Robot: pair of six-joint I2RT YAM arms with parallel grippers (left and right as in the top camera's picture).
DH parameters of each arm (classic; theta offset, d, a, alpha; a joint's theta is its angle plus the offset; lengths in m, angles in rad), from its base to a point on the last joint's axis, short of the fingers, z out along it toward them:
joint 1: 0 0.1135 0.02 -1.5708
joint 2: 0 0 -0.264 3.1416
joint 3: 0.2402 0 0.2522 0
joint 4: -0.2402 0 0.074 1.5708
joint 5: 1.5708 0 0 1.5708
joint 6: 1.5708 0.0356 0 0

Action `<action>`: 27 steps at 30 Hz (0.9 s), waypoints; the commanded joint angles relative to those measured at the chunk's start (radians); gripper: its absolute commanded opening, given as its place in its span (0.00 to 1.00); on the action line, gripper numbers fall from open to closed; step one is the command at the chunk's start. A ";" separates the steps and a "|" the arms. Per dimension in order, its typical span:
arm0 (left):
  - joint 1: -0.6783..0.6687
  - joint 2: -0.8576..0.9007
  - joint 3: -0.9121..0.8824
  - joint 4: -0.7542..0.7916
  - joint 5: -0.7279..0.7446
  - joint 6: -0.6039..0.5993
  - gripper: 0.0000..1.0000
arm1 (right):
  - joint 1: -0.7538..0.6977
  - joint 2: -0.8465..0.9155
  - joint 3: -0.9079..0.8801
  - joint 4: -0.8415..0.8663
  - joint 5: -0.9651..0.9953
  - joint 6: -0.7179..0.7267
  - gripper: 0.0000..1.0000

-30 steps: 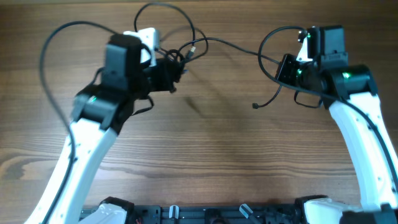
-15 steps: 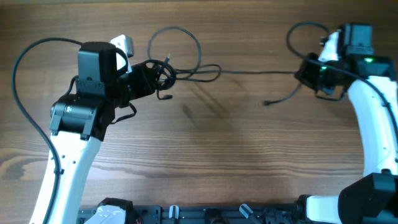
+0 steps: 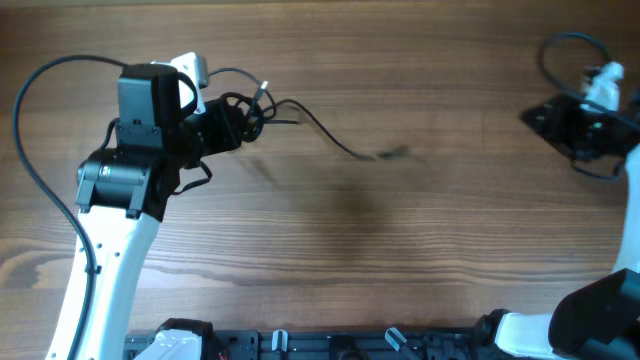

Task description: Untangle cables

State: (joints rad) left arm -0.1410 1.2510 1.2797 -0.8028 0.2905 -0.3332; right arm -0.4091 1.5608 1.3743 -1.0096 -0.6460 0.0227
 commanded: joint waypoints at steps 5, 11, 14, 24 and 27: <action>0.001 0.071 0.003 0.104 0.513 0.037 0.04 | 0.276 -0.044 0.021 0.123 -0.285 -0.151 0.59; 0.008 0.071 0.003 0.229 0.716 -0.097 0.04 | 0.461 -0.089 0.021 0.277 -0.321 -0.103 0.59; 0.008 0.071 0.003 0.289 0.801 -0.137 0.04 | 0.531 -0.089 0.021 0.344 -0.296 0.018 0.60; 0.008 0.071 0.003 0.310 0.808 -0.056 0.04 | 0.625 -0.079 0.021 0.418 -0.272 0.230 0.62; 0.008 0.071 0.003 0.309 0.788 0.004 0.04 | 0.625 -0.079 0.018 0.392 -0.179 0.433 0.58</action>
State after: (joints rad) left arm -0.1410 1.3289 1.2789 -0.5037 1.0580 -0.4179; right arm 0.2123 1.4849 1.3773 -0.5964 -0.9112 0.2661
